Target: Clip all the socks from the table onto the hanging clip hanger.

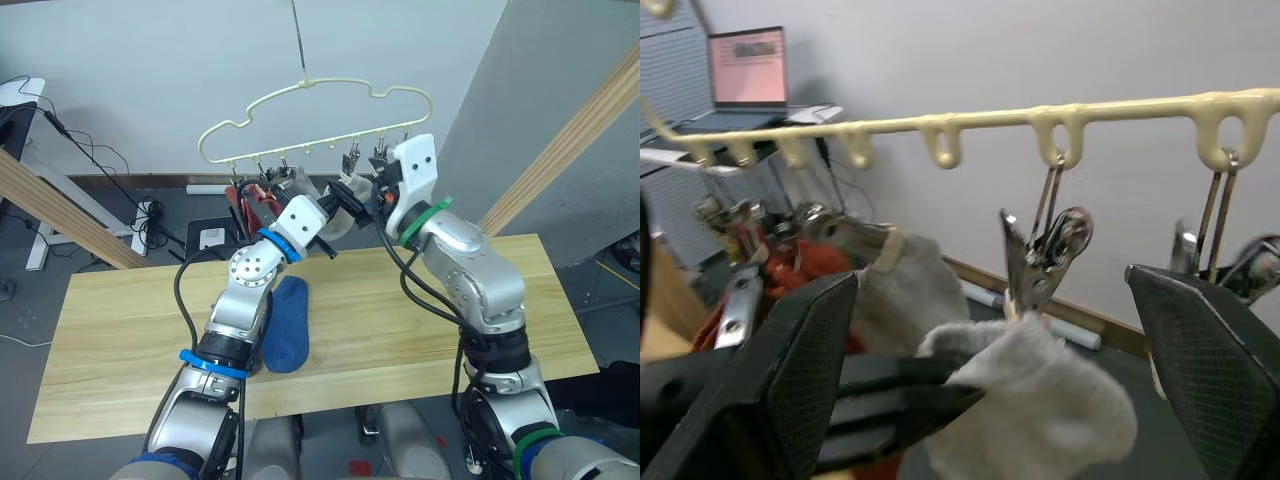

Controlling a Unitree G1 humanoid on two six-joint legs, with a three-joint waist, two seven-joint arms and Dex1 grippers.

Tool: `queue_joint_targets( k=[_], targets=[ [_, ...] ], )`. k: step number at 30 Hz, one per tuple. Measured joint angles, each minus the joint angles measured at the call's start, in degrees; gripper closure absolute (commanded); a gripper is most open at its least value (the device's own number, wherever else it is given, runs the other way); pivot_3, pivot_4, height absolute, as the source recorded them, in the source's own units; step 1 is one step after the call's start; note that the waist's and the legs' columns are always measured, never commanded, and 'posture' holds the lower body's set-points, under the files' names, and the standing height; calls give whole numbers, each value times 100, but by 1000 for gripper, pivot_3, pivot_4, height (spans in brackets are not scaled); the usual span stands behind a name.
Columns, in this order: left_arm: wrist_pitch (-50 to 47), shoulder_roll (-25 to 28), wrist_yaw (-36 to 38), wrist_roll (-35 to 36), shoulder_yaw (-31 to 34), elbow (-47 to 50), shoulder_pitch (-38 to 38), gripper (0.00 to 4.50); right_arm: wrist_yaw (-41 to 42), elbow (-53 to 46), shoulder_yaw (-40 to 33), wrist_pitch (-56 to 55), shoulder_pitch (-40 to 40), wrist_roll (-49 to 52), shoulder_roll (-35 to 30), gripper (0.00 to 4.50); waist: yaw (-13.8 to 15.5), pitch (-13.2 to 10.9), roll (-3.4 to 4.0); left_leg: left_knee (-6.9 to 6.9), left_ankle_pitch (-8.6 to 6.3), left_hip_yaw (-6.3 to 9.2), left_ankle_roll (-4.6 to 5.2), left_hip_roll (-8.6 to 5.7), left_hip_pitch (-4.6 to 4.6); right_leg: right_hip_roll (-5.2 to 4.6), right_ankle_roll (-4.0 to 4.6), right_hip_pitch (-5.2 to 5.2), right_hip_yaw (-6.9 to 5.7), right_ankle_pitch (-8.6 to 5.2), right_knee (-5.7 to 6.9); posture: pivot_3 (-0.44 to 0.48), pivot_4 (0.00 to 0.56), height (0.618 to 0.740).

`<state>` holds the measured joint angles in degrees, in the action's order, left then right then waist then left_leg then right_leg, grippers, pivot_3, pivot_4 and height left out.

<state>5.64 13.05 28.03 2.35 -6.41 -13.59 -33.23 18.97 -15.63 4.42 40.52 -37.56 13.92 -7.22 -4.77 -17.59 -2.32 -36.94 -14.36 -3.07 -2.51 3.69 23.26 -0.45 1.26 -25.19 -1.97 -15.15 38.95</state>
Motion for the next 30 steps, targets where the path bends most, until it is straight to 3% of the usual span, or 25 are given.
queue_joint_targets(
  k=[2,12,19,27,30],
  targets=[
    [-24,-62,-2,113,63,2,0,3903,90,-290,-44,171,135,153,-155,0,0,0,0,0,0,0,0,-1,1,0,0,-1,0,0,0,-172,315,740],
    [-305,-121,68,454,246,175,55,1070,237,-939,-144,447,464,523,-603,0,-8,-2,-2,0,0,-2,-1,-1,3,3,-5,-2,-2,-3,-1,-170,322,740],
    [-1196,227,621,1311,392,1275,539,1070,106,-983,-46,33,525,223,-801,0,-29,-4,0,2,7,-3,-13,4,2,9,-29,-7,2,-17,1,-164,323,740],
    [-2855,1379,1347,2538,851,2624,779,1070,-208,-776,72,-427,522,-141,-552,0,-4,-6,2,-1,12,7,-21,2,-1,9,-33,-7,14,-19,1,-132,315,740],
    [-3215,1577,1422,2785,954,2776,738,1025,-334,-593,94,-508,517,-231,-454,621,15,-6,2,-1,13,8,-23,1,0,8,-33,-7,14,-19,0,-125,314,740]
  ],
)
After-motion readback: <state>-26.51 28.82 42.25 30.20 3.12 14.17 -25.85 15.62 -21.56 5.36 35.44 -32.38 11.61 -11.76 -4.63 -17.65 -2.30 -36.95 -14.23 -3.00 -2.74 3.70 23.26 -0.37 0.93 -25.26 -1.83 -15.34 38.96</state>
